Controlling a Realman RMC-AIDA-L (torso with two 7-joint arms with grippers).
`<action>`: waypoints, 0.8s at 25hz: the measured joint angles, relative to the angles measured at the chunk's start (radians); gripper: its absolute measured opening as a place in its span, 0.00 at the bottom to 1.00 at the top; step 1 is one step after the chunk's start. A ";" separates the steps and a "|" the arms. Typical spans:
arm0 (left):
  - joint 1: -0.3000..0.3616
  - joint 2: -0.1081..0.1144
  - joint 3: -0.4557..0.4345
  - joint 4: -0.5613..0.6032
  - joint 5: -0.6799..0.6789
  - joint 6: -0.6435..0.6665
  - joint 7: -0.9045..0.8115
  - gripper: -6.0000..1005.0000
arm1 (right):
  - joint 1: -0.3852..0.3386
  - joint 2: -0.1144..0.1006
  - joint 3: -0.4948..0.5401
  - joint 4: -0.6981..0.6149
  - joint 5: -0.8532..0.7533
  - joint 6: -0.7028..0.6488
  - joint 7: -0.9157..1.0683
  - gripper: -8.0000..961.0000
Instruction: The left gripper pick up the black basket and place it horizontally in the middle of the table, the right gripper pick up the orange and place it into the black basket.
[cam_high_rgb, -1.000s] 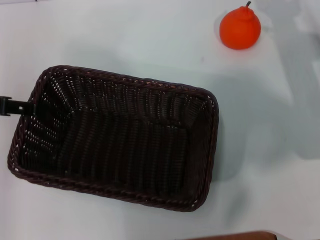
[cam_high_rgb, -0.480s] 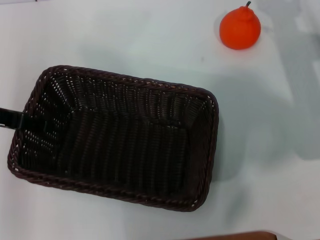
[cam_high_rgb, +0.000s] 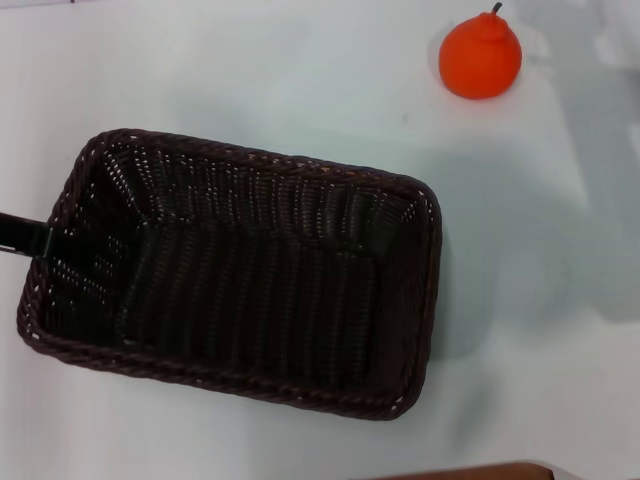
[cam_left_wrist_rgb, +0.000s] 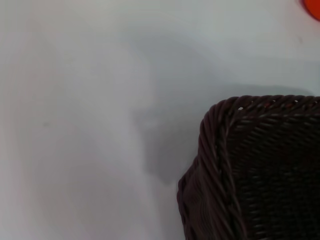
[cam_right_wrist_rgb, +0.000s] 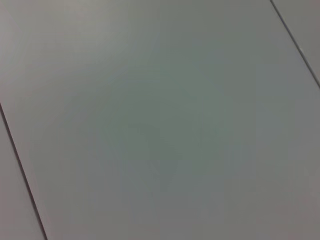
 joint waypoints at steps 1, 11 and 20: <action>0.000 0.000 -0.002 -0.001 -0.003 -0.001 0.000 0.35 | -0.001 0.000 0.000 -0.001 0.000 0.000 0.001 0.98; 0.024 0.000 -0.141 0.004 -0.184 -0.042 -0.025 0.18 | -0.005 0.000 0.000 -0.007 0.000 0.006 0.006 0.98; 0.071 -0.006 -0.173 0.053 -0.313 0.043 -0.104 0.18 | -0.005 0.000 0.000 0.000 0.000 -0.001 0.006 0.98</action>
